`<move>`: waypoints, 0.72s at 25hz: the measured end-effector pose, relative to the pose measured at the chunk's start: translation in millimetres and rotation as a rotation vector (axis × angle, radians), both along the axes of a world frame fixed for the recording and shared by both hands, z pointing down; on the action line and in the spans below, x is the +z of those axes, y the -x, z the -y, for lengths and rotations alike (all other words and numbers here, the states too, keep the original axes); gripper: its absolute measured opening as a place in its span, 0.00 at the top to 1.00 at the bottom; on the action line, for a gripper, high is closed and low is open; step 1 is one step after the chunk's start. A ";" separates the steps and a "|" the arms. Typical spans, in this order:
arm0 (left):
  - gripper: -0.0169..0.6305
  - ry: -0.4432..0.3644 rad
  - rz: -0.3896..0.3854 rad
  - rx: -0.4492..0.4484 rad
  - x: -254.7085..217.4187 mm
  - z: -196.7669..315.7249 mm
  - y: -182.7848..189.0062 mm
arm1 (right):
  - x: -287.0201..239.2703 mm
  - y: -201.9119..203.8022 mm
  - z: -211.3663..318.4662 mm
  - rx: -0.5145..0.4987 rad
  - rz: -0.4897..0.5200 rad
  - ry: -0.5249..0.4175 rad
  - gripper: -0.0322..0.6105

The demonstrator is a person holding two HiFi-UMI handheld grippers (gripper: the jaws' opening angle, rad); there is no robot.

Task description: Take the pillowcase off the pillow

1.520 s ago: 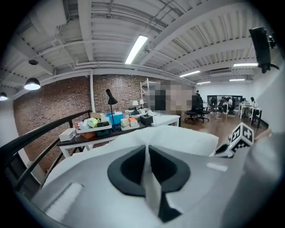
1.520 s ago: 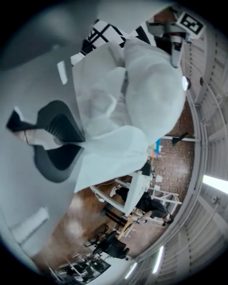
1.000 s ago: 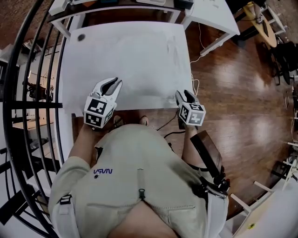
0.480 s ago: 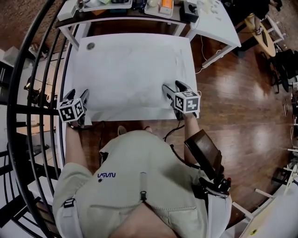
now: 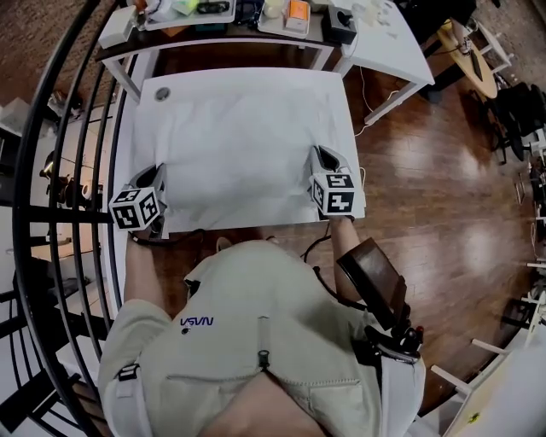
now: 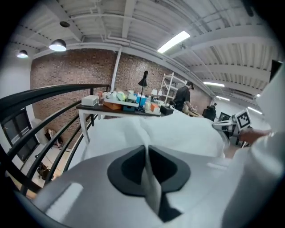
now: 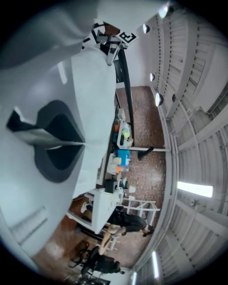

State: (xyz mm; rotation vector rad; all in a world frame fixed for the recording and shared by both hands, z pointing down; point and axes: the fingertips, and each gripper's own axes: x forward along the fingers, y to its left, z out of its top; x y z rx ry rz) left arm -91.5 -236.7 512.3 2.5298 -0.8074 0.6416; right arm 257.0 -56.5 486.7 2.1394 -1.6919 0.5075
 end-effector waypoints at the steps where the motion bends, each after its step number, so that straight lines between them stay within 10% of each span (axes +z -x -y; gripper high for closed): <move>1: 0.94 -0.013 -0.045 -0.007 -14.4 3.6 -3.6 | -10.4 -2.4 3.2 0.012 -0.027 -0.027 0.94; 11: 0.95 -0.140 -0.363 0.090 -120.6 -6.4 -60.6 | -106.6 -46.8 -21.2 0.153 -0.151 -0.269 0.94; 18: 0.94 -0.042 -0.153 0.046 -26.2 -3.8 -104.0 | -10.1 -96.6 -22.6 0.218 -0.060 -0.052 0.93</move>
